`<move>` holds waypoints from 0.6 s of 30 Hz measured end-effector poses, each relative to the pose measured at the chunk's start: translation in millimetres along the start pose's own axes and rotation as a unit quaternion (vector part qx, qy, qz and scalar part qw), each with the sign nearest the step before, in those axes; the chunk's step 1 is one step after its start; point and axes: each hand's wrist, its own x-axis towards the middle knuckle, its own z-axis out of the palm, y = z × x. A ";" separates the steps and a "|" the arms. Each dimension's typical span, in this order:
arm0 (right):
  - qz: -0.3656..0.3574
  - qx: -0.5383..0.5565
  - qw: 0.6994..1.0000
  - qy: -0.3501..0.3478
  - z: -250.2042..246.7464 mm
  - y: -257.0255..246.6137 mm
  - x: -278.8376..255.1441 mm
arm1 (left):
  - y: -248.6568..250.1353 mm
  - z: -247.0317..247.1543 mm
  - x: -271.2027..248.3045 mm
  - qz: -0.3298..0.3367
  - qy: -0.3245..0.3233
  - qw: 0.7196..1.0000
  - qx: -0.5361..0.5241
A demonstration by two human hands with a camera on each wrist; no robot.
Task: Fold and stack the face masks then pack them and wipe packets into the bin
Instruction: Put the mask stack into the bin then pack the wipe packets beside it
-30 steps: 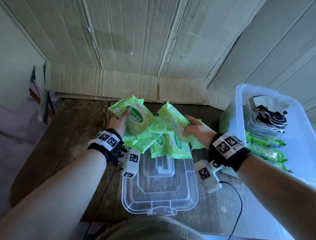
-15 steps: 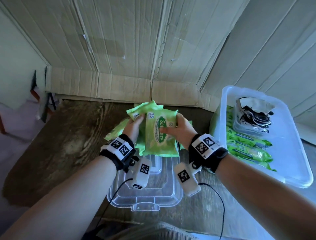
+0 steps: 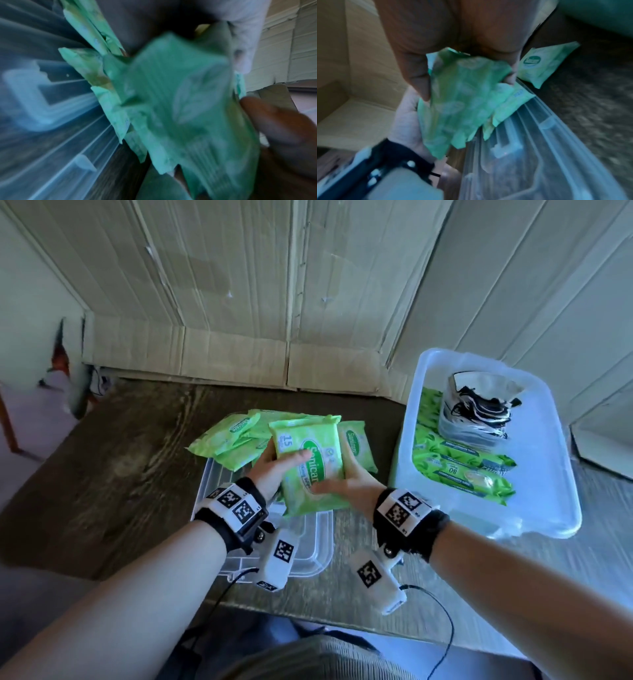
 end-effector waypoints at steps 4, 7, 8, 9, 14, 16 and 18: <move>-0.003 -0.005 1.000 0.019 -10.9 30.9 -23.3 | -22.5 11.7 2.1 -0.027 -0.049 0.998 0.017; -0.004 -0.165 0.982 0.090 -29.3 46.8 -48.2 | -37.6 17.7 0.8 0.001 -0.081 0.989 0.120; 0.000 -0.242 0.965 0.102 -35.8 51.3 -54.7 | -43.7 16.9 0.9 0.021 -0.089 0.983 0.157; 0.004 -0.311 0.945 0.106 -42.9 57.2 -65.3 | -51.4 18.8 1.0 0.033 -0.103 0.975 0.194; 0.012 -0.536 0.836 0.113 -70.5 88.9 -102.9 | -77.8 50.0 -6.2 0.109 -0.223 0.877 0.411; 0.006 -0.550 0.827 0.115 -74.1 100.2 -106.6 | -84.5 68.0 -9.6 0.117 -0.250 0.848 0.453; -0.008 -0.539 0.831 0.135 -74.8 109.9 -110.4 | -93.0 82.8 -12.1 0.112 -0.261 0.832 0.477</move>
